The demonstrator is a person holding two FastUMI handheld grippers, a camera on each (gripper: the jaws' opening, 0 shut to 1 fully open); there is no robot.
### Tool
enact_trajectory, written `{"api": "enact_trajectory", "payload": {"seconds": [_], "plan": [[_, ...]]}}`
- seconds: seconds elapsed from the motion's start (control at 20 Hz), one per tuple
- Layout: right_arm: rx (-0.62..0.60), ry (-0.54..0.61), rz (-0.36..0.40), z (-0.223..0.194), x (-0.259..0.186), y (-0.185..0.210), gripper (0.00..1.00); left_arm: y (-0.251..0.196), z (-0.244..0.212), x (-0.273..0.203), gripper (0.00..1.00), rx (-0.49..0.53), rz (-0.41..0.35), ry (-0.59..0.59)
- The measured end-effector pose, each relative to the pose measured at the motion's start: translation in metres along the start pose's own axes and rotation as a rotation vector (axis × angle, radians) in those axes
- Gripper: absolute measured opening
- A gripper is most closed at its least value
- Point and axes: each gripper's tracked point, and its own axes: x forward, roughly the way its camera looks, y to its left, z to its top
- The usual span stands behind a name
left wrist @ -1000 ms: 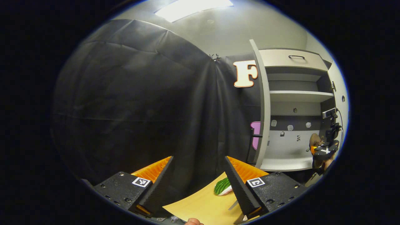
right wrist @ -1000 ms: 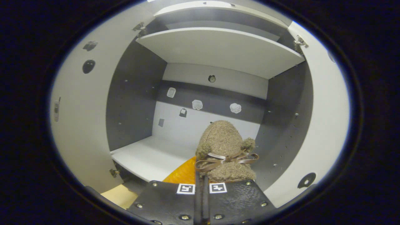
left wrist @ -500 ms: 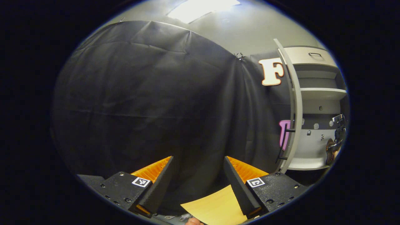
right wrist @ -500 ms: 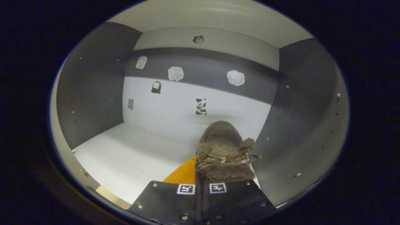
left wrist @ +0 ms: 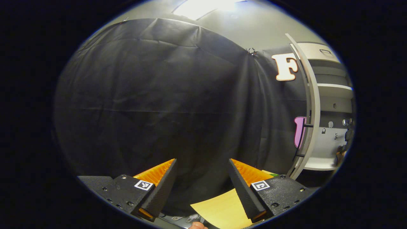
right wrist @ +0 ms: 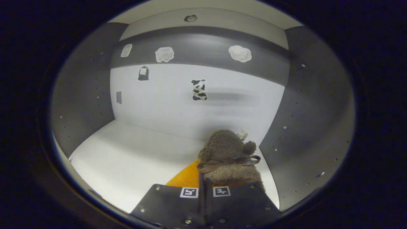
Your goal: Grab one shoe with the right hand and put it into the shoe cabinet, grab the other shoe with the left hand and put it into the shoe cabinet; then close the right door with the right hand and the left door with the left hand.
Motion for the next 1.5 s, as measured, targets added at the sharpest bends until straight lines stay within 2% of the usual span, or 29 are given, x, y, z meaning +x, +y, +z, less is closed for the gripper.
{"api": "enact_trajectory", "payload": {"seconds": [0.1, 0.15, 0.25, 0.3, 0.35, 0.45, 0.5, 0.55, 0.7, 0.9, 1.0, 1.1, 1.15, 1.2, 1.25, 1.3, 1.45, 1.5], "plan": [[0.033, 0.037, 0.005, -0.005, 0.002, 0.0, 0.02, -0.001, 0.0, -0.001, 0.96, 0.004, -0.014, 0.001], [0.04, 0.052, 0.002, -0.007, 0.004, -0.002, 0.05, -0.001, 0.0, -0.001, 0.93, 0.005, -0.019, 0.0], [0.041, 0.077, 0.01, -0.012, 0.003, -0.002, 0.12, -0.002, 0.0, -0.002, 0.93, 0.006, -0.03, 0.001], [0.037, 0.076, 0.012, -0.012, 0.0, -0.004, 0.18, -0.003, 0.0, -0.003, 0.93, 0.007, -0.037, 0.002], [0.041, 0.079, 0.028, -0.012, -0.004, -0.001, 0.36, -0.004, 0.001, -0.003, 0.93, 0.008, -0.044, 0.003], [0.037, 0.084, 0.029, -0.011, -0.015, -0.002, 0.53, -0.006, 0.001, -0.004, 0.93, 0.011, -0.062, 0.0], [0.023, 0.08, 0.022, -0.011, -0.022, -0.004, 0.56, -0.007, 0.002, -0.005, 0.93, 0.013, -0.076, -0.004], [0.007, 0.069, 0.019, -0.009, -0.031, -0.006, 0.58, -0.008, 0.003, -0.006, 0.96, 0.015, -0.091, -0.006], [-0.039, 0.011, 0.018, 0.003, -0.068, -0.01, 0.58, -0.014, 0.0, -0.011, 0.96, 0.017, -0.155, -0.01], [-0.041, -0.116, 0.031, 0.031, -0.139, -0.011, 0.55, -0.024, -0.006, -0.022, 0.93, 0.022, -0.285, -0.002], [-0.042, -0.191, 0.039, 0.047, -0.182, -0.011, 0.58, -0.033, -0.008, -0.03, 0.94, 0.029, -0.368, -0.002], [-0.043, -0.273, 0.043, 0.063, -0.227, -0.011, 0.58, -0.053, -0.01, -0.037, 0.99, 0.034, -0.455, 0.003], [-0.04, -0.31, 0.045, 0.069, -0.248, -0.011, 0.57, -0.066, -0.01, -0.042, 0.94, 0.035, -0.503, 0.008], [-0.035, -0.346, 0.048, 0.075, -0.271, -0.012, 0.57, -0.079, -0.01, -0.045, 0.96, 0.037, -0.553, 0.011], [-0.026, -0.377, 0.052, 0.079, -0.292, -0.012, 0.57, -0.092, -0.01, -0.05, 0.94, 0.04, -0.604, 0.015], [-0.02, -0.404, 0.058, 0.084, -0.312, -0.012, 0.55, -0.103, -0.014, -0.058, 0.96, 0.044, -0.654, 0.019], [-0.024, -0.481, 0.043, 0.093, -0.366, -0.021, 0.57, -0.137, -0.028, -0.08, 0.94, 0.059, -0.8, 0.043], [-0.029, -0.5, 0.037, 0.095, -0.383, -0.024, 0.57, -0.152, -0.037, -0.087, 0.96, 0.07, -0.843, 0.063]]}}
